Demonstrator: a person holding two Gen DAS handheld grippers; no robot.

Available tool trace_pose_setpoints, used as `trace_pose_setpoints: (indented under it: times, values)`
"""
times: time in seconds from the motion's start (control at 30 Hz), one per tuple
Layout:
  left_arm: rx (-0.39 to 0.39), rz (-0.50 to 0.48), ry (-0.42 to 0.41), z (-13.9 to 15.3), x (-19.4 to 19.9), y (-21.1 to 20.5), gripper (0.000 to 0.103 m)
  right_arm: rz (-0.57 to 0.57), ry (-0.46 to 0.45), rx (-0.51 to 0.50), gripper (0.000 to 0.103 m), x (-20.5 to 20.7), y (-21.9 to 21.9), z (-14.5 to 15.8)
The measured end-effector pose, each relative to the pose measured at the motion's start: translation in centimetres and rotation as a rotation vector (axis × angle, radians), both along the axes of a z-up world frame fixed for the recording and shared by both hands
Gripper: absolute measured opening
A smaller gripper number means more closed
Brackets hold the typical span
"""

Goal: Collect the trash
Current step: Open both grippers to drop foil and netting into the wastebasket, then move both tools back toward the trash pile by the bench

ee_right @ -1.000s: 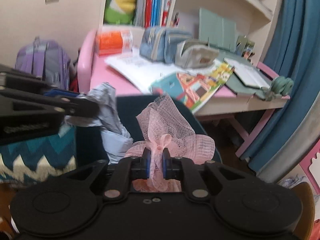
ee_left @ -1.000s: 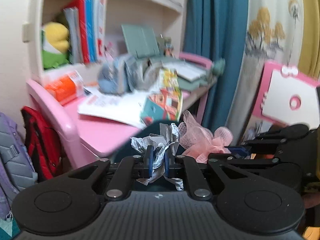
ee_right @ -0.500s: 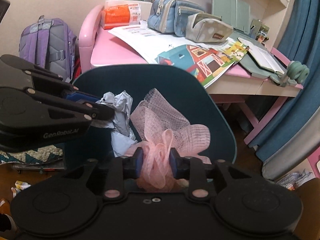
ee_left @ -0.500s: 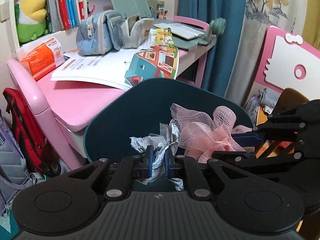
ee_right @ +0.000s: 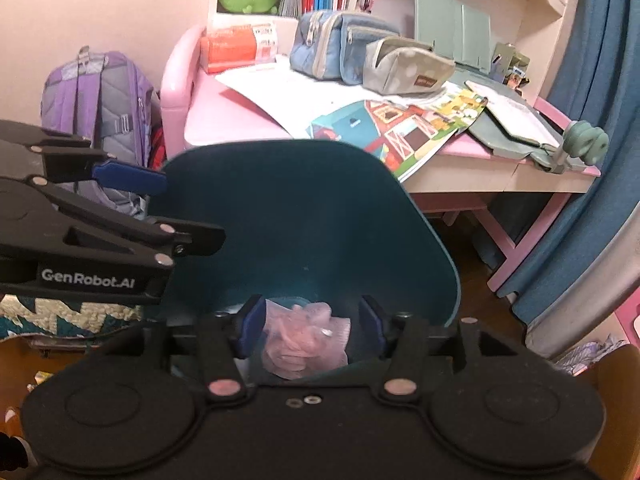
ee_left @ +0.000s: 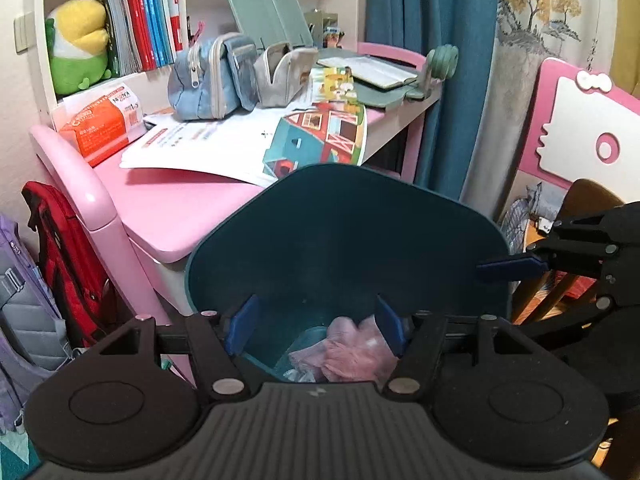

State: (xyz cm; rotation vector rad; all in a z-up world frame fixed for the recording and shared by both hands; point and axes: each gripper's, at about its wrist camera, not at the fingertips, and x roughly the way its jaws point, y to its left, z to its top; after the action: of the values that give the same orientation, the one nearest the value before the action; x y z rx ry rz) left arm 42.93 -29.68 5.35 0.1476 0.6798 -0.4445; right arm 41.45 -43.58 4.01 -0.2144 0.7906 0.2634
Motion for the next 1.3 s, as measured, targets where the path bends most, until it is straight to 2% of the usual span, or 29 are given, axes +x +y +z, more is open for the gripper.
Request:
trace_pose_setpoints:
  times: [0.07, 0.17, 0.37, 0.47, 0.57, 0.73, 1.03, 1.1, 1.17, 1.3]
  values:
    - [-0.011, 0.003, -0.011, 0.6, -0.7, 0.4, 0.065, 0.001, -0.013, 0.010, 0.053, -0.7, 0.1, 0.7]
    - [-0.029, 0.015, -0.031, 1.7, -2.0, 1.3, 0.071, 0.007, -0.040, 0.024, 0.055, -2.2, 0.5, 1.9]
    - [-0.051, 0.031, -0.078, 4.0, -5.7, 4.2, 0.071, 0.061, -0.089, 0.062, 0.057, -5.8, 2.5, 4.4]
    - [-0.061, 0.054, -0.100, 5.0, -7.9, 6.3, 0.072, 0.105, -0.105, 0.082, 0.058, -7.7, 4.1, 5.4]
    - [-0.071, 0.089, -0.123, 5.8, -10.4, 8.9, 0.078, 0.155, -0.119, 0.098, 0.058, -9.6, 6.2, 6.1]
    - [-0.087, 0.156, -0.142, 6.3, -14.3, 13.7, 0.078, 0.241, -0.126, 0.109, 0.058, -12.5, 10.1, 6.5]
    - [-0.116, 0.314, -0.129, 4.2, -20.5, 23.4, 0.082, 0.382, -0.107, 0.178, 0.059, -16.0, 16.9, 4.9]
    - [-0.118, 0.358, -0.125, 3.2, -21.7, 25.5, 0.088, 0.411, -0.089, 0.197, 0.059, -16.2, 18.5, 4.0]
    - [-0.117, 0.404, -0.126, 2.3, -23.0, 27.5, 0.097, 0.438, -0.067, 0.219, 0.059, -16.3, 20.1, 2.8]
    - [-0.128, 0.503, -0.121, -0.2, -25.4, 31.5, 0.101, 0.487, -0.019, 0.247, 0.060, -16.7, 23.3, 0.1]
